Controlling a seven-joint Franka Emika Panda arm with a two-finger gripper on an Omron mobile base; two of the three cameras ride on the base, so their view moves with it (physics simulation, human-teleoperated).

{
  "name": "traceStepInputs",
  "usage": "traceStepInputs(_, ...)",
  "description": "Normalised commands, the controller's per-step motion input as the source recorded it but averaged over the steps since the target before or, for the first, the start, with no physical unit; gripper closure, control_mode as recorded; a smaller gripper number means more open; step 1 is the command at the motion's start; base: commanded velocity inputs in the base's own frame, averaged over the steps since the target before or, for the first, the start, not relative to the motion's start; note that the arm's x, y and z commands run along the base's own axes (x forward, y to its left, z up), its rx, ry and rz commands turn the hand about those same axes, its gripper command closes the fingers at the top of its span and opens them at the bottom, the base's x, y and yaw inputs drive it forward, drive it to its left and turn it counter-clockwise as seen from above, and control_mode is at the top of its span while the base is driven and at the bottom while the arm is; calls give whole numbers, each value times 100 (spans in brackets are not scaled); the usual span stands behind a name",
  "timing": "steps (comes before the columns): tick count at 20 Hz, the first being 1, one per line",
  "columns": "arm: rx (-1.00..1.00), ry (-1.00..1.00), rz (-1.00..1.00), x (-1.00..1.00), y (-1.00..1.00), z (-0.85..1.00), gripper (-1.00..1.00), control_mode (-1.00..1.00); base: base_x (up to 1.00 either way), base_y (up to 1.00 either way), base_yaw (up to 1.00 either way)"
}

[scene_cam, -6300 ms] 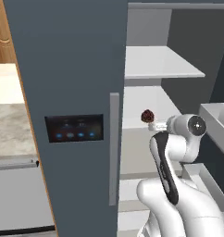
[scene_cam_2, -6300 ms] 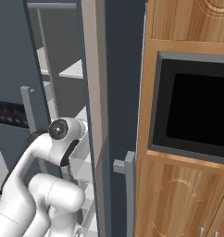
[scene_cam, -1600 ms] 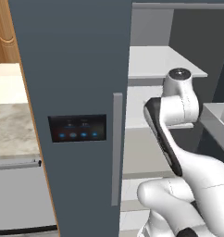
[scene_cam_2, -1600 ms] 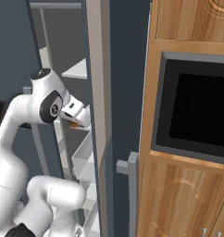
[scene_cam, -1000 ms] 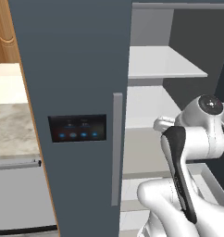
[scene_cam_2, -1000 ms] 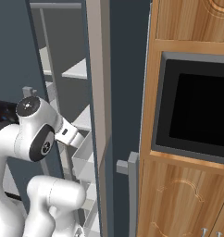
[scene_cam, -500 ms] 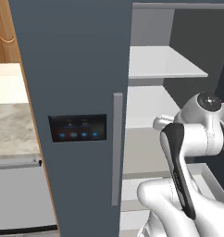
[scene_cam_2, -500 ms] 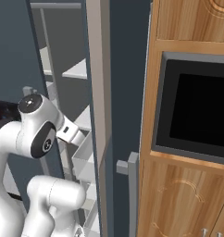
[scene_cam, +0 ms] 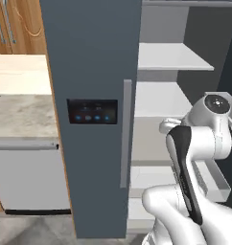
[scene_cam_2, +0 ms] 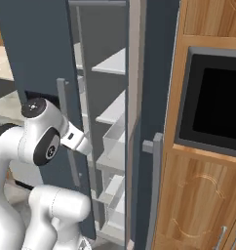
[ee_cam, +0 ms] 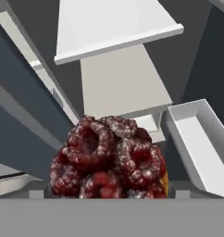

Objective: Take the cakes from the fridge and place them on the empty tray on the dining counter.

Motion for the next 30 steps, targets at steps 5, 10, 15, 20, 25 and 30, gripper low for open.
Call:
traceStepInputs(5, 0, 0, 0, 0, 0, 0, 100, 100, -75, 50, 37)
traceStepInputs(10, 0, 0, 0, 0, 0, 0, 100, 100, -51, 41, 53)
traceStepInputs(15, 0, 0, 0, 0, 0, 0, 100, 100, -39, -9, 60)
traceStepInputs(20, 0, 0, 0, 0, 0, 0, 100, 100, -27, -22, 65)
traceStepInputs(25, 0, 0, 0, 0, 0, 0, 100, 100, -47, -38, 64)
traceStepInputs(30, 0, 0, 0, 0, 0, 0, 100, 100, -82, -32, 59)
